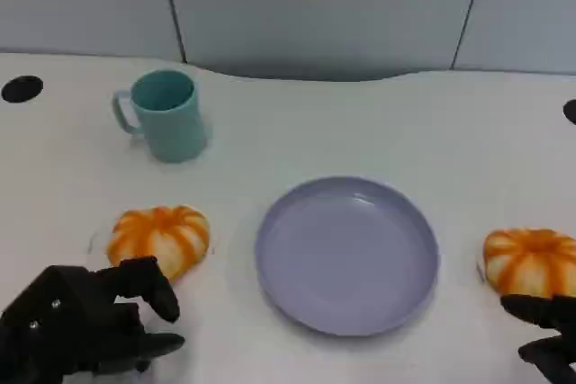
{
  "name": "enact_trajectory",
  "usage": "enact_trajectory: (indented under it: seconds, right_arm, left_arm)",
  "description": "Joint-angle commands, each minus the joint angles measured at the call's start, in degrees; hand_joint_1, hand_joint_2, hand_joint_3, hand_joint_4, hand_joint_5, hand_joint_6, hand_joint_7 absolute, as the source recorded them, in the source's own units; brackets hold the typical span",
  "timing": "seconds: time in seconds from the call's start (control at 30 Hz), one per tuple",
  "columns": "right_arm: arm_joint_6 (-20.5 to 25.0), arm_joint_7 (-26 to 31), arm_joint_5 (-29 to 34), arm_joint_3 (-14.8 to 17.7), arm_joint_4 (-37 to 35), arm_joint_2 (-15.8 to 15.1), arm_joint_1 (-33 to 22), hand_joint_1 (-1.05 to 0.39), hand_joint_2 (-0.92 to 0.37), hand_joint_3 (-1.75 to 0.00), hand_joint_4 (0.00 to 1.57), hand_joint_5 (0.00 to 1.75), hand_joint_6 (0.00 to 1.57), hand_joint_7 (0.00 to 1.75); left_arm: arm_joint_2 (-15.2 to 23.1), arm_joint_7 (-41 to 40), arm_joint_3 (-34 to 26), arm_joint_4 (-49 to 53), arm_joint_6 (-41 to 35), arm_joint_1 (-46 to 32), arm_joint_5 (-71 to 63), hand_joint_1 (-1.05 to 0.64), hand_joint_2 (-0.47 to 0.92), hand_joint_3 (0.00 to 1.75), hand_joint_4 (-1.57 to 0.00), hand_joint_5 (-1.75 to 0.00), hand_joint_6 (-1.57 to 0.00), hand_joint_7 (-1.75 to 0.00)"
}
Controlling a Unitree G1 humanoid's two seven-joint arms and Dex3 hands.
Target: Grasp the bread from the table and place it into the plate.
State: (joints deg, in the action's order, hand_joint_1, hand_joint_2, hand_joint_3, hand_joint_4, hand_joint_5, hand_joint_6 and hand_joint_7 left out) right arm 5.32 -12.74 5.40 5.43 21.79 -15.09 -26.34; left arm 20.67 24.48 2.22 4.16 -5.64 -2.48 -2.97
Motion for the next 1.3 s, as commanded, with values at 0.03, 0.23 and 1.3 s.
enact_trajectory:
  seconds: [0.03,0.23,1.3]
  right_arm:
    - [0.7,-0.1,0.6,0.4,0.2,-1.1,0.2,-0.37,-0.92,-0.37,0.51,0.73,0.73,0.01]
    - [1.0,-0.3,0.9,0.4,0.2,-1.3,0.2,-0.37,-0.92,-0.37,0.5,0.7,0.74,0.01]
    - [3.3,-0.4,0.2,-0.9,1.9,-0.1,0.2,-0.35,-0.92,-0.38,0.51,0.7,0.75,0.01]
  left_arm:
    - [1.3,-0.5,-0.3,0.2,-0.4,1.0,-0.7,-0.22,0.92,0.11,-0.67,-1.75,-0.44,-1.75]
    - [1.4,-0.8,0.0,-0.6,-1.9,1.2,-1.7,-0.22,0.92,0.1,-0.66,-1.75,-0.46,-1.75]
    - [3.3,-17.6,-0.7,-3.4,26.2,-1.7,-18.3,-0.35,0.9,0.04,-0.42,-1.75,-0.26,-1.71]
